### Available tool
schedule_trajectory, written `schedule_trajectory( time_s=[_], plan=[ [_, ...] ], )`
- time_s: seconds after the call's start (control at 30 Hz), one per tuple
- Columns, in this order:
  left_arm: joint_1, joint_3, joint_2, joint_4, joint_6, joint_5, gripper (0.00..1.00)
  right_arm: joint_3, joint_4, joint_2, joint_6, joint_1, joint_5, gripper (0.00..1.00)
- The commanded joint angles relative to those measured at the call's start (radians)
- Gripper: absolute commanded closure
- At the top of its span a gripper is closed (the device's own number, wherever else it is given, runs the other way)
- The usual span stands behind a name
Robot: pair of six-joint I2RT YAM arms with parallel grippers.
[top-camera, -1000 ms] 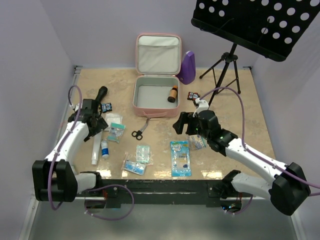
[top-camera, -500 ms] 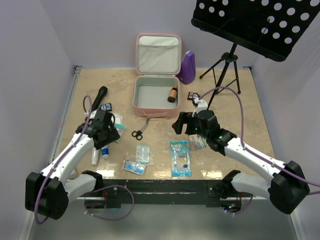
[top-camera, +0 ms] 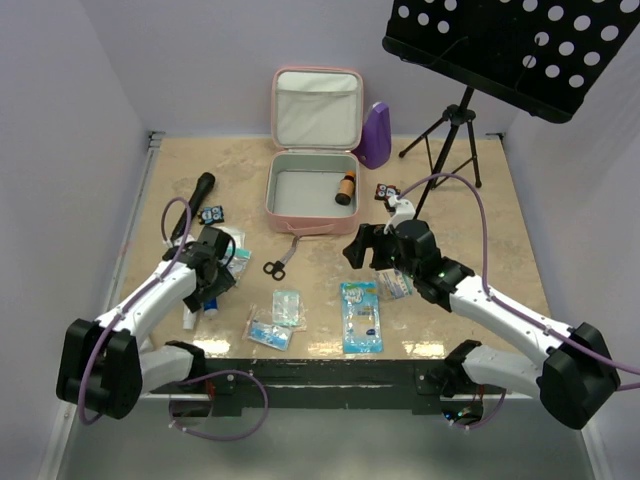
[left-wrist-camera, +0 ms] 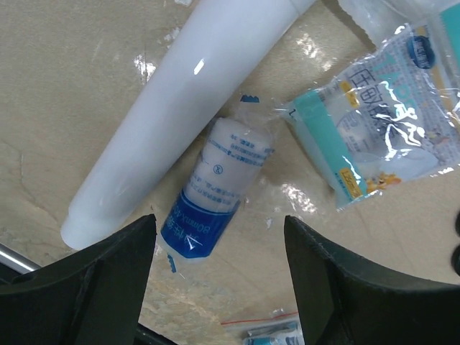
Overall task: Organize the medicine kit
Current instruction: Pick up the medical item at the center of the board.
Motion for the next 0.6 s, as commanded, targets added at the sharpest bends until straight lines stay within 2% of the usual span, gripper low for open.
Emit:
schedule_trajectory(
  time_s=[0.0,0.57],
  plan=[
    [-0.002,0.021,0.066,0.018,-0.011,-0.061,0.24,0.008,0.04,-0.037,0.005,0.003,-0.025,0.08],
    [-0.002,0.035,0.186,0.071,0.105,-0.023,0.33,-0.007,0.055,-0.044,0.011,0.003,-0.027,0.08]
  ],
)
